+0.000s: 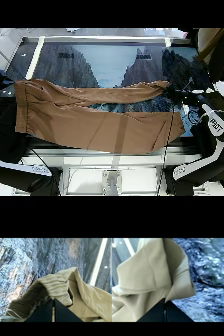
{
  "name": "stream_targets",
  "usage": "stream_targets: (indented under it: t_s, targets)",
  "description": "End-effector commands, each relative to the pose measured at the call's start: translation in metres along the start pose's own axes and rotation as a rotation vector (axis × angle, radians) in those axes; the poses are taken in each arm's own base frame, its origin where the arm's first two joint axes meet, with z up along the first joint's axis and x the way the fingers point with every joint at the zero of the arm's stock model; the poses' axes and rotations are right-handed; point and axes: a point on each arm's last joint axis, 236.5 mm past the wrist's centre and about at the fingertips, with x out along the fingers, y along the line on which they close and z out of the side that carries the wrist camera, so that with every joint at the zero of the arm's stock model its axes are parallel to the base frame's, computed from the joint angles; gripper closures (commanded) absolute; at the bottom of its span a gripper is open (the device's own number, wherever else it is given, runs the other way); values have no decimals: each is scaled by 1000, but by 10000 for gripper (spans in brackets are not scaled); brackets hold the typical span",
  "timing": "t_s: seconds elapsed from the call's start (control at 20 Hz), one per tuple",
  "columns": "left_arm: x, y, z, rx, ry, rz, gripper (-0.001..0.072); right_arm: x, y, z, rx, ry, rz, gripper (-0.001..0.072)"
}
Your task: Fold the clothes and pants, and hang the long-sleeved shirts on hangers.
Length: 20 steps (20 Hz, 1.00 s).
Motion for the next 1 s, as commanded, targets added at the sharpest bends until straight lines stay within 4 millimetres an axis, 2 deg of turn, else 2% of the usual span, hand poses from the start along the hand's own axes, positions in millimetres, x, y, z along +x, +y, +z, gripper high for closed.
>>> stream_targets:
  t_s: [0.0, 0.1, 0.25, 0.4, 0.5, 0.55, 0.65, 0.7, 0.8, 0.95]
  targets:
    - [-7, -3, 0, 7, -4, 1, 689, -28, 23, -2, -89, 33, 26, 698]
    - [-18, -5, 1, 16, -14, 3, 689, -68, 44, -6, -192, 60, 39, 698]
    - [-40, -4, 6, 17, -54, 19, 689, -149, 88, -14, -256, 62, 107, 698]
    - [-58, 3, 10, 8, -89, 39, 688, -228, 133, -21, -283, -36, 154, 698]
    - [-62, 9, 12, -2, -103, 48, 689, -266, 157, -16, -307, -157, 164, 699]
    - [-61, 12, 13, -3, -106, 55, 689, -278, 163, -9, -303, -203, 155, 700]
    - [-52, 13, 13, -4, -95, 52, 689, -278, 162, 0, -294, -218, 134, 700]
    - [-43, 12, 11, -4, -79, 45, 689, -268, 154, 6, -272, -209, 124, 700]
    - [-18, 15, 5, -5, -34, 40, 689, -236, 125, 20, -208, -165, 79, 700]
    - [15, 29, -4, -34, 19, 40, 689, -170, 64, 45, 3, -118, 9, 700]
